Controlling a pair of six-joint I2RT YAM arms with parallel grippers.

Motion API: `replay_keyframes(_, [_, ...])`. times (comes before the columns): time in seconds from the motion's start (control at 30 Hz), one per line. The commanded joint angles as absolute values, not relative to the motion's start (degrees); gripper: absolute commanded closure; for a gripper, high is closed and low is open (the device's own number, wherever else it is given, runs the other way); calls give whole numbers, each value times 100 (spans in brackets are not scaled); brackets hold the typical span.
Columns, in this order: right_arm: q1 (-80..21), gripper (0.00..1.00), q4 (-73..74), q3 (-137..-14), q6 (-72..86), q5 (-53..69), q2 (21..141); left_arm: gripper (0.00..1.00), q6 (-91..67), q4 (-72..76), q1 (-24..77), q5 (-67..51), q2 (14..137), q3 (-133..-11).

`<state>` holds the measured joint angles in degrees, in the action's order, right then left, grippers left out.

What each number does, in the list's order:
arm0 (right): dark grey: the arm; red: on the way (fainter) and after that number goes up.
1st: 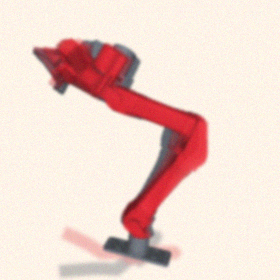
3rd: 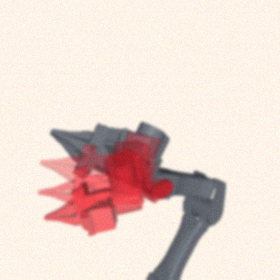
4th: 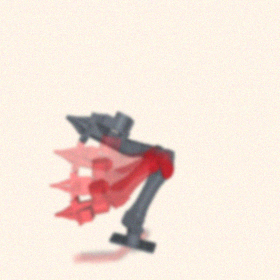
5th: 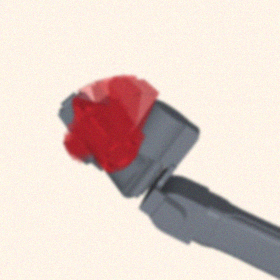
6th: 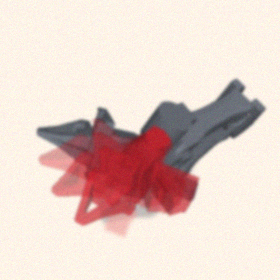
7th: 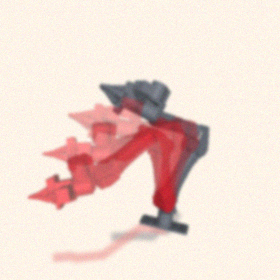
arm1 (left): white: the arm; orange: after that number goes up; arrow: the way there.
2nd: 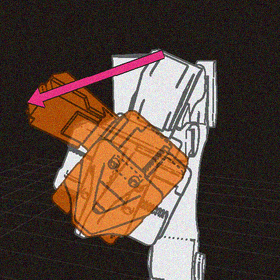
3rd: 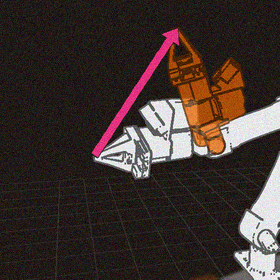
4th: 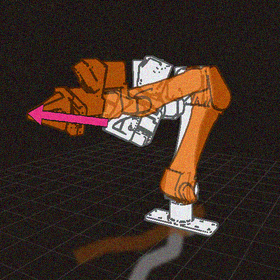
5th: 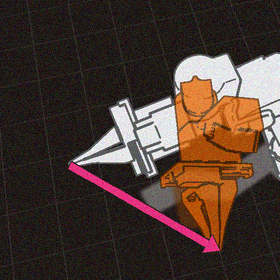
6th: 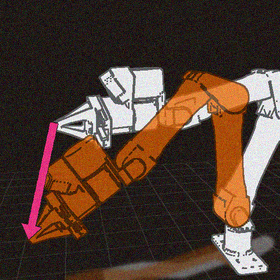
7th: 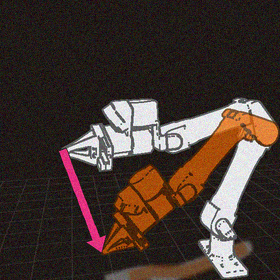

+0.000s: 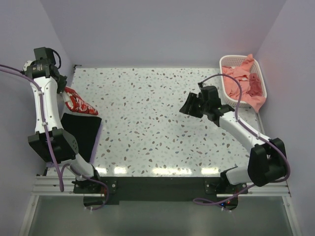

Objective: Fold and stack the t-shirts
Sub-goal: Neatly place the folded tshirt to the corner

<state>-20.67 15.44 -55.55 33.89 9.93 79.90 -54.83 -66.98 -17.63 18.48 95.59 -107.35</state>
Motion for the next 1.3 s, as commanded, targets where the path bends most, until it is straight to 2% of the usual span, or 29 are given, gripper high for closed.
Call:
replay_keyframes(0.0, [-2066,47,1503,-5502,3428,967,7682,100,-5396,-6583,-1819,1819,9185,-10863])
replay_keyframes(0.33, [-2066,47,1582,-5326,3419,993,7374,100,-5405,-6531,-1863,1890,8615,-10249])
replay_keyframes(0.67, [-2109,46,1661,-4799,3314,1257,6891,100,-5572,-6346,-2153,2468,7094,-7835])
replay_keyframes(0.73, [-2118,46,1661,-4624,3296,1370,6734,78,-5555,-6320,-2249,2575,6594,-7394])
replay_keyframes(0.77, [-2118,46,1670,-4527,3287,1423,6672,60,-5555,-6311,-2267,2680,6418,-6974])
replay_keyframes(0.8, [-2127,46,1696,-4483,3261,1459,6619,24,-5555,-6311,-2294,2733,6103,-6804])
replay_keyframes(0.87, [-2127,46,1792,-4404,3208,1512,6434,0,-5502,-6284,-2285,2943,5828,-6506])
replay_keyframes(1.0, [-2136,45,1925,-4386,3164,1521,6240,0,-5327,-6311,-2285,3006,5520,-6583])
replay_keyframes(1.27, [-2136,44,2039,-4412,3120,1433,5995,0,-4562,-5222,-2277,1522,5354,-6285])
